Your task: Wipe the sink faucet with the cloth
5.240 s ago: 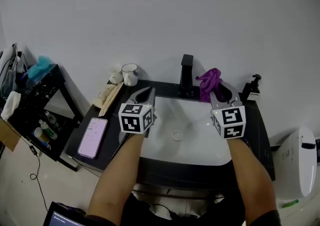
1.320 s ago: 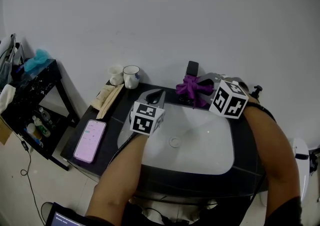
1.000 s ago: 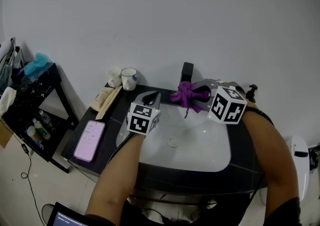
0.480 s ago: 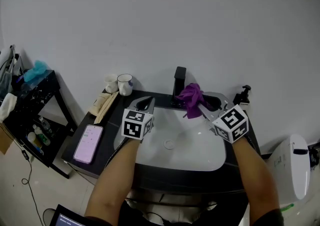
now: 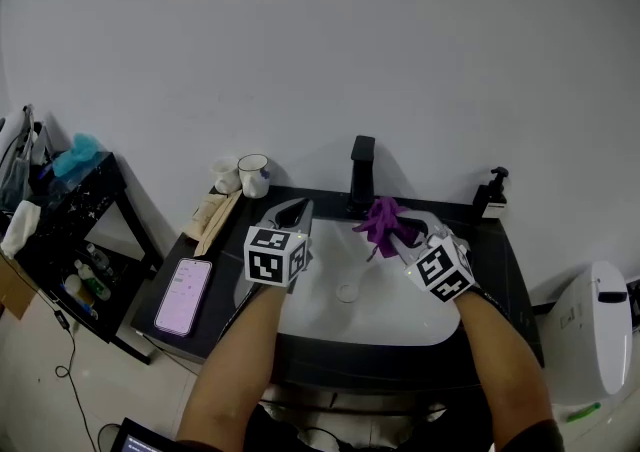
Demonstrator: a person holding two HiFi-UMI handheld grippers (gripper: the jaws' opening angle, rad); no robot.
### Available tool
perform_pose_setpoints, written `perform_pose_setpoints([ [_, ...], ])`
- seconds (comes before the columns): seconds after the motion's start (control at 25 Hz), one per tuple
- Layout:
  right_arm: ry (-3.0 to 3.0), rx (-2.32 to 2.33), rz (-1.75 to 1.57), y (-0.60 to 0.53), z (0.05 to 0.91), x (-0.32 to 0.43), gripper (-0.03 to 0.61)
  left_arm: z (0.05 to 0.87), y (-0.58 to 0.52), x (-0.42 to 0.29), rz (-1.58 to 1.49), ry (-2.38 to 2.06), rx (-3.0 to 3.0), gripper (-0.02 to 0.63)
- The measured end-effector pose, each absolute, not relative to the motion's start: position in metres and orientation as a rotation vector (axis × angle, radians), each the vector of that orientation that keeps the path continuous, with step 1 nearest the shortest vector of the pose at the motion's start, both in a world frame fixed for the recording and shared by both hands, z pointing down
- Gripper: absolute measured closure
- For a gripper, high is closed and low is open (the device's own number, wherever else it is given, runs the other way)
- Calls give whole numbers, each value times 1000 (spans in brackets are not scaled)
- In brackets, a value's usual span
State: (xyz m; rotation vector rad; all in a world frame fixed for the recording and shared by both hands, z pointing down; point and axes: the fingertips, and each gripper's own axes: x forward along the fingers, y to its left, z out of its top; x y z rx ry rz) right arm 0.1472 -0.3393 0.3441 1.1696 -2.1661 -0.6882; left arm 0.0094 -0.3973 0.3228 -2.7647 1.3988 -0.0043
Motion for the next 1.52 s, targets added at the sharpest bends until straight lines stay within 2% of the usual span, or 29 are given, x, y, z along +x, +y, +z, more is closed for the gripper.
perform_pose_setpoints([
  [0.16,-2007,1011,-811,-353,366,138,506,323,-399,6,-2,1416,-2766,597],
  [0.6,-1979,1048,-946,-400,346,108,503,324,-404,7,25,1423,-2787,597],
  [1.16,-1993,1069,-910,-432,350,112,505,325,-421,17,20,1391,-2796,595],
  [1.52,-1996,973,-720,-431,382,113,505,327,-420,16,-1,1398,-2784,597],
])
